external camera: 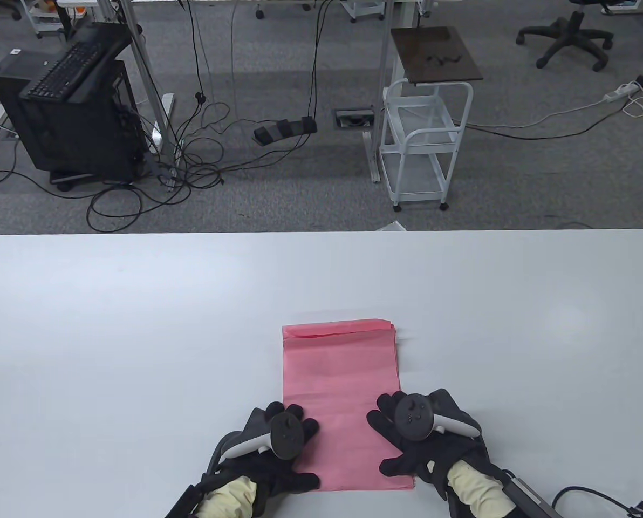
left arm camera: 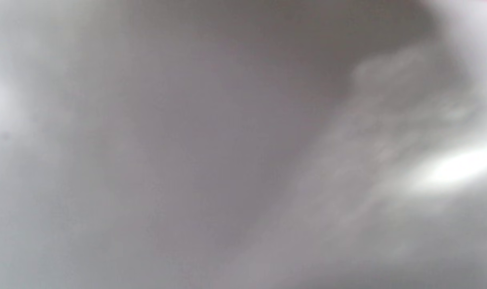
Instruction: Unfold complexly folded papers and stack
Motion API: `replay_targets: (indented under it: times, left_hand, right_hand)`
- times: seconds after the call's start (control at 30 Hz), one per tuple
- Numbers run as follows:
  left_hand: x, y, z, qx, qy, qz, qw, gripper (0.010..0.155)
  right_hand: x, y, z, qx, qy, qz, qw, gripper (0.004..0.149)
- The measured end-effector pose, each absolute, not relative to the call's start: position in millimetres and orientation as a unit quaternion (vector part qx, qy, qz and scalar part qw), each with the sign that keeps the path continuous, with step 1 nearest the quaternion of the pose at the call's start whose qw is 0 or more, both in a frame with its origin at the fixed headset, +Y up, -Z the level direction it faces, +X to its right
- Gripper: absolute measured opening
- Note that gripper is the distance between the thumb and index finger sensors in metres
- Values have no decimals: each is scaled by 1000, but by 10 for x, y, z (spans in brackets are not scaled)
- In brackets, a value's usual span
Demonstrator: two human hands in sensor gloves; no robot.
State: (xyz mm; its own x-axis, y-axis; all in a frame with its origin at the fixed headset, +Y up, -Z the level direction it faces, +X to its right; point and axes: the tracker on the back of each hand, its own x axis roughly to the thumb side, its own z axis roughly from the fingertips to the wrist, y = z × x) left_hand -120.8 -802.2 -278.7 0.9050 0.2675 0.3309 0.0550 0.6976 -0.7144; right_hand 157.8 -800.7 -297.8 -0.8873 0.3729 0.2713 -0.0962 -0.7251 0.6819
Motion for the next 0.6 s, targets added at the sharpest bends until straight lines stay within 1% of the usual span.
replay_targets:
  times: [0.07,0.13,0.23,0.3,0.37,0.4,0.47,0.6]
  left_hand:
    - [-1058,-7872,-2793,-340,-215,52,914,83]
    - [-813,-7832,-2772,-340,-245,41,907,77]
    - [-502,-7934,-2722,-351,-270,32,896,79]
    - [-426,-8025,-2699,-357,-271,16,894,82]
    - [-496,-8016,-2710,-354,-265,32,896,82]
    - [-567,-8012,-2712,-366,-262,24,893,83]
    - [-823,-7989,-2714,-382,-250,-2,890,87]
    - [-1347,-7992,-2722,-410,-210,3,888,90]
  right_hand:
    - [1577,-8008,-2980,203,347,908,119,81]
    - [1584,-8019,-2982,200,348,907,128,81]
    - [1597,-8035,-2983,198,350,905,136,81]
    - [1609,-8038,-2985,197,352,904,139,81]
    - [1617,-8051,-2986,196,355,903,146,80]
    - [1619,-8054,-2987,195,354,902,148,80]
    - [1621,-8053,-2986,196,354,902,148,80]
    - [1621,-8051,-2984,195,355,902,148,80]
